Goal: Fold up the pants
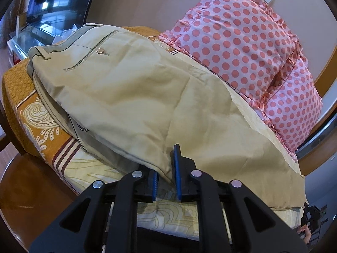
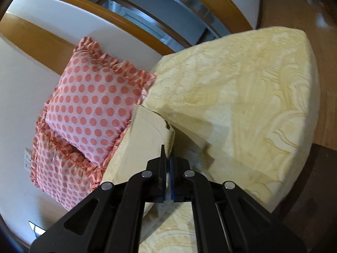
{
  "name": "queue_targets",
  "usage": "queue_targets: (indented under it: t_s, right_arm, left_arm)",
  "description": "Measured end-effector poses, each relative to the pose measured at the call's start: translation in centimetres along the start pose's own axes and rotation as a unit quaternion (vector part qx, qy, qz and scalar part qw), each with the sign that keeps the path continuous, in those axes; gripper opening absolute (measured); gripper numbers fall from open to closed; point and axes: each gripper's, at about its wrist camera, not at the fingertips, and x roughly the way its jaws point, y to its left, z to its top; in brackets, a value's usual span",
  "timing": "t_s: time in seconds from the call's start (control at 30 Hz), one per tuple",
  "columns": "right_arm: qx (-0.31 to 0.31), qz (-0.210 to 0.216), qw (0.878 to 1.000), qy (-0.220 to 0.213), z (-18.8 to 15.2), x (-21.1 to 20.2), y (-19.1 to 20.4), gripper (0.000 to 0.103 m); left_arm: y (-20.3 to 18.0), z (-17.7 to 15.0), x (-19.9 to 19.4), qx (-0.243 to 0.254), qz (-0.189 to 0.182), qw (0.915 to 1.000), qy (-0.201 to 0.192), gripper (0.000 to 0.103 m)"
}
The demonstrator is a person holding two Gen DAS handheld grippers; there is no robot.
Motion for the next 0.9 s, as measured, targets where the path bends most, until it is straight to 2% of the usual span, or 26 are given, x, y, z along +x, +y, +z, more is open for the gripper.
queue_targets:
  t_s: [0.13,0.2,0.23,0.27,0.3,0.33,0.37,0.4,0.47,0.5,0.57,0.63,0.73,0.83,0.9]
  right_arm:
    - [-0.001,-0.023,1.000,0.000,-0.5,-0.2,-0.7,0.002]
    - [-0.017,-0.040,0.999,0.008,-0.5,0.0,-0.4,0.009]
    - [-0.024,-0.043,0.999,0.010,-0.5,0.1,-0.2,0.016]
    - [-0.028,-0.046,0.999,0.008,-0.4,-0.2,-0.1,0.033]
    - [-0.030,-0.046,0.998,0.002,-0.4,-0.5,0.0,0.044]
    - [-0.038,-0.051,0.998,-0.011,-0.2,-1.1,0.2,0.061]
    - [-0.047,-0.063,0.997,-0.026,-0.1,-1.7,0.4,0.064]
    - [-0.058,-0.075,0.995,-0.039,0.1,-2.2,0.6,0.064]
    - [-0.065,-0.091,0.992,-0.050,0.3,-2.6,0.4,0.064]
    - [-0.061,-0.095,0.992,-0.047,0.4,-2.6,0.1,0.064]
    - [-0.050,-0.091,0.994,-0.032,0.5,-1.9,-0.6,0.064]
    - [-0.068,-0.099,0.992,-0.039,0.2,-1.8,-0.2,0.063]
    - [-0.086,-0.073,0.993,-0.016,-0.5,-0.7,0.4,0.053]
    - [-0.122,-0.094,0.988,-0.027,-1.2,-0.2,1.4,0.053]
    - [-0.126,-0.084,0.988,-0.026,-1.4,0.2,1.6,0.048]
  left_arm:
    - [-0.1,-0.5,-0.1,0.018,0.002,0.9998,0.001,0.011]
    - [-0.2,-0.8,-0.1,0.030,0.007,0.9995,0.002,0.011]
    - [-0.2,-1.0,-0.1,0.034,0.006,0.9994,0.003,0.013]
    - [-0.1,-1.2,-0.4,0.038,0.005,0.9993,0.001,0.015]
    - [-0.1,-1.4,-0.8,0.043,0.004,0.9991,-0.003,0.016]
    - [0.0,-1.6,-1.3,0.052,0.003,0.9986,-0.010,0.020]
    - [0.0,-1.9,-2.0,0.060,0.004,0.9980,-0.018,0.026]
    - [0.2,-2.2,-2.6,0.066,0.008,0.9974,-0.027,0.032]
    - [0.8,-2.6,-4.5,0.063,0.025,0.9958,-0.061,0.070]
    - [1.1,-2.7,-5.6,0.059,0.033,0.9937,-0.090,0.074]
    - [1.4,-2.5,-7.6,0.055,0.042,0.9879,-0.139,0.076]
    - [1.3,-1.9,-8.4,0.053,0.046,0.9837,-0.166,0.081]
    - [0.7,-0.6,-7.4,0.071,0.057,0.9823,-0.164,0.083]
    - [0.4,-0.1,-5.6,0.079,0.066,0.9834,-0.149,0.083]
    - [0.5,0.0,-4.1,0.084,0.079,0.9835,-0.139,0.083]
